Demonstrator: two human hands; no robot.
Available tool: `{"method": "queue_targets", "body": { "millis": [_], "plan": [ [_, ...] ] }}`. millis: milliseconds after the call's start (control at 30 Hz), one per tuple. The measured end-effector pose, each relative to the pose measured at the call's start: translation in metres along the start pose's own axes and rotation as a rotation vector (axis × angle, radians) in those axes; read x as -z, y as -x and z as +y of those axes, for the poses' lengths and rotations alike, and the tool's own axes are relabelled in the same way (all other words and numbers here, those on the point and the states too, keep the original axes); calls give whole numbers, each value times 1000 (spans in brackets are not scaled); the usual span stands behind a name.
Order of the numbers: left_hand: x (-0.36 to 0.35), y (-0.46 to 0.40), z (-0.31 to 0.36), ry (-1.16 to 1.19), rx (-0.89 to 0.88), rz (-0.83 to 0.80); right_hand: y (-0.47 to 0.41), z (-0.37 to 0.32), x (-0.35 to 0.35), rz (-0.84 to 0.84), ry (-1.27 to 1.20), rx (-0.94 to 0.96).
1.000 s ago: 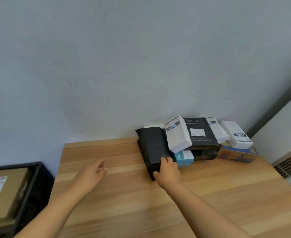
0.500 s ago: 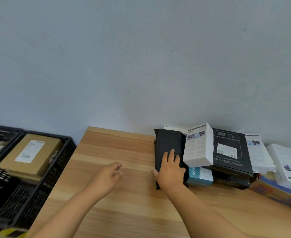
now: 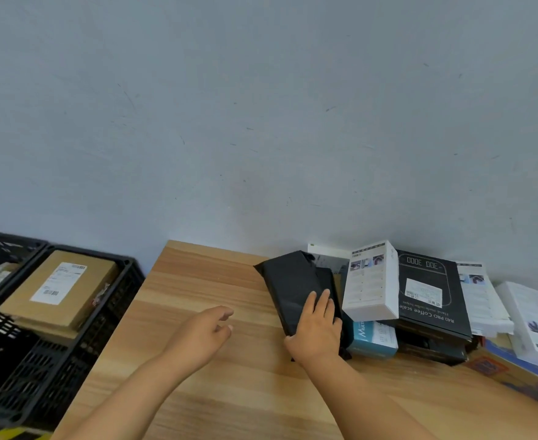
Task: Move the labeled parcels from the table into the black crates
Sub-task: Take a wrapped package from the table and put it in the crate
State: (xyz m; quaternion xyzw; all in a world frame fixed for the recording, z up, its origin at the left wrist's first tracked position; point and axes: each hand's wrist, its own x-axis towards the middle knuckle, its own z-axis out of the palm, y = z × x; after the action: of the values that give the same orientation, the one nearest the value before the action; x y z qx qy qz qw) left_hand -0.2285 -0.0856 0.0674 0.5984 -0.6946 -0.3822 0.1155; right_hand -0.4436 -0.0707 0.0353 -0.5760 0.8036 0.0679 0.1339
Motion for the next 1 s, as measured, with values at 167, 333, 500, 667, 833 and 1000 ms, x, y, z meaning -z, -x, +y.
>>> {"method": "queue_targets", "body": {
  "millis": [167,333,500,667,833,1000],
  "plan": [
    [9,-1,-1,-31,-43,-25,3,-9,7,-26,48,-114],
    [27,1,3,-59,-89,-22,9,-12,26,-10,123,-60],
    [52,2,14,-51,-148,-3,20,-20,57,115,216,104],
    [87,-2,35,-33,-190,96,36,-29,102,311,325,328],
    [138,-5,56,-40,-283,279,47,-32,150,568,355,468],
    [183,-4,79,428,-244,170,58,-34,193,768,392,588]
  ]
}}
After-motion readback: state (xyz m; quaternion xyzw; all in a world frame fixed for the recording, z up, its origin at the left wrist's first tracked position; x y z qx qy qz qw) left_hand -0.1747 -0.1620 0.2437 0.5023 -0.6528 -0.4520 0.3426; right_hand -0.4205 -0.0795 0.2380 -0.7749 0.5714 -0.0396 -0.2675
